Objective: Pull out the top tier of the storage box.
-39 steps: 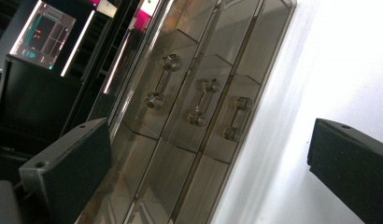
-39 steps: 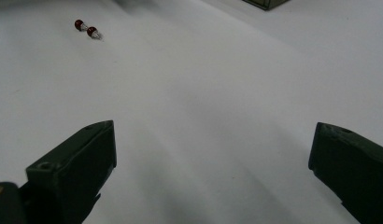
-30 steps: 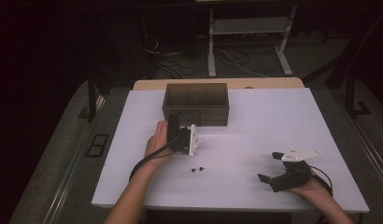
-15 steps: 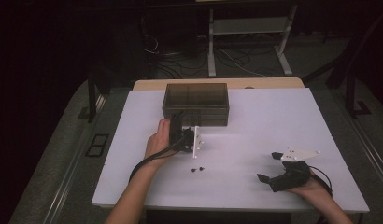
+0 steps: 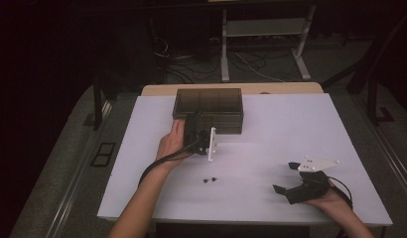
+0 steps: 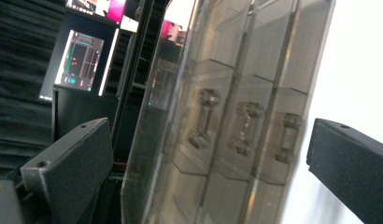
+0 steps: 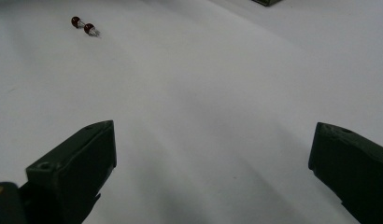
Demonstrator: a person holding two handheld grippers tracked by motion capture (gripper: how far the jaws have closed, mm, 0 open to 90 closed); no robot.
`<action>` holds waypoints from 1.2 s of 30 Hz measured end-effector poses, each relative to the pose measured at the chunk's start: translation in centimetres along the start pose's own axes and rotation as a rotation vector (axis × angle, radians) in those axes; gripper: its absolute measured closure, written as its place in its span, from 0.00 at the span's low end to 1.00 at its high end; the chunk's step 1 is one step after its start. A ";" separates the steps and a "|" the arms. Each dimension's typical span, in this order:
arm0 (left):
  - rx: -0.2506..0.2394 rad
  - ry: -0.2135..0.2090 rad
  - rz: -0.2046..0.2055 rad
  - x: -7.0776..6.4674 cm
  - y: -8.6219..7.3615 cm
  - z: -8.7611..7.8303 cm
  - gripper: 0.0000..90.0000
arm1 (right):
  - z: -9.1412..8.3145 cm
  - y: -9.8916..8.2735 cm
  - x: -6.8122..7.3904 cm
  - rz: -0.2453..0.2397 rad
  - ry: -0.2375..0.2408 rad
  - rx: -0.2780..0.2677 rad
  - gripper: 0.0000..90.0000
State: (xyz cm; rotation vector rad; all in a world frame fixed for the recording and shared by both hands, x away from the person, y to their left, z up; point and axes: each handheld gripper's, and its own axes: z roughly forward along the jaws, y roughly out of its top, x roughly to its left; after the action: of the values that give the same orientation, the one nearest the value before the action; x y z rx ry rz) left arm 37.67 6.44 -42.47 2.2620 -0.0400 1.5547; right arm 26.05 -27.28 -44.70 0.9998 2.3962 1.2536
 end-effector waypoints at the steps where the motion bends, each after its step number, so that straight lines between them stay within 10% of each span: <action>1: -0.001 0.004 0.003 0.1 0.1 0.1 0.00 | 0.0 0.0 0.0 -0.001 0.000 0.000 0.00; 36: 0.032 0.077 0.118 -0.5 0.2 0.1 0.45 | 0.0 0.0 -0.1 0.002 0.003 0.003 0.00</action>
State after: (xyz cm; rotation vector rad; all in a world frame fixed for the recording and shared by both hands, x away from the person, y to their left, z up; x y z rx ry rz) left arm 37.49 6.10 -42.92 2.2587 -0.1300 1.7125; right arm 26.10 -27.33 -44.76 1.0027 2.4006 1.2528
